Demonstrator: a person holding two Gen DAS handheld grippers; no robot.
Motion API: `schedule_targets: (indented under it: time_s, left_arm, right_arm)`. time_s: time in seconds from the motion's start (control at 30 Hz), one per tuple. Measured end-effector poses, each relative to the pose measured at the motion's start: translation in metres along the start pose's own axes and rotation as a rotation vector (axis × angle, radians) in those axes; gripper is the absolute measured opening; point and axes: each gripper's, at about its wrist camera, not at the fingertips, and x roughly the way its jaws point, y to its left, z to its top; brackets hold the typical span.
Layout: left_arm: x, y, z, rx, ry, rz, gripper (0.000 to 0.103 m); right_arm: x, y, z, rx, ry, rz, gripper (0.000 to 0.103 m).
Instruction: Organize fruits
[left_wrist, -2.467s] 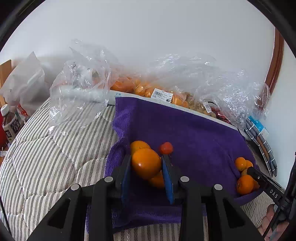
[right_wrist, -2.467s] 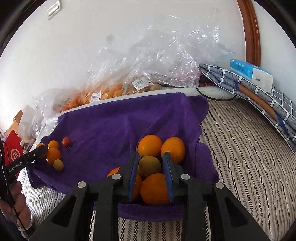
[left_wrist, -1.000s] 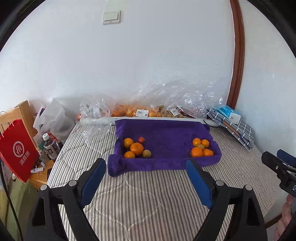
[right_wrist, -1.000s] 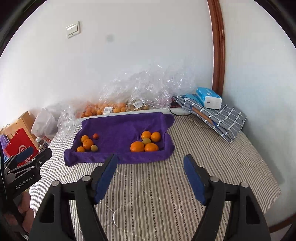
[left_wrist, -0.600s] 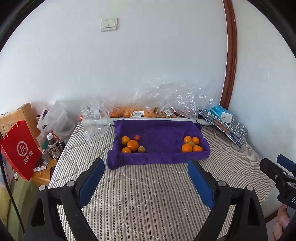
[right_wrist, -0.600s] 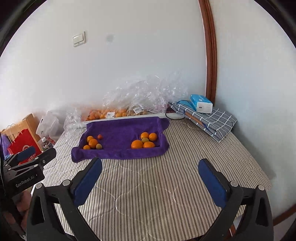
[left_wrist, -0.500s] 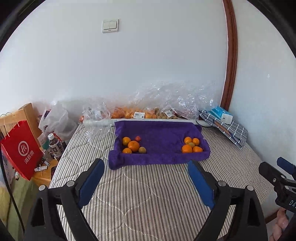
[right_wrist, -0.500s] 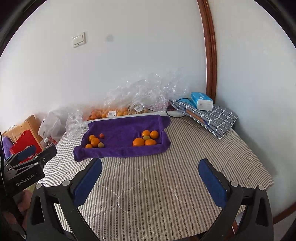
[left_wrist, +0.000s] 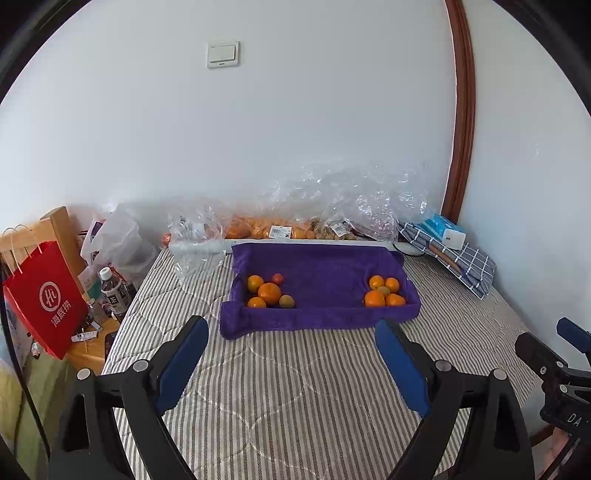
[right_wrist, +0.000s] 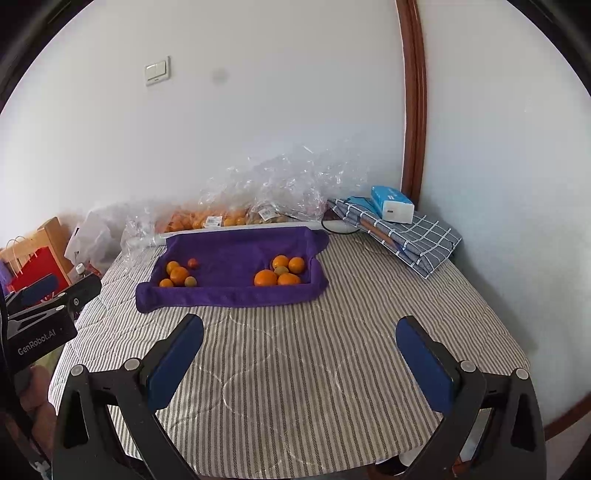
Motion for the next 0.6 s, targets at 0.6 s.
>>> schedule_targets:
  time_s: [0.6]
  left_arm:
    - [-0.0011, -0.0004, -0.0008, -0.008, 0.007, 0.01, 0.092]
  right_arm:
    - [0.0012, -0.0025, 0.0007, 0.025, 0.007, 0.007, 0.102]
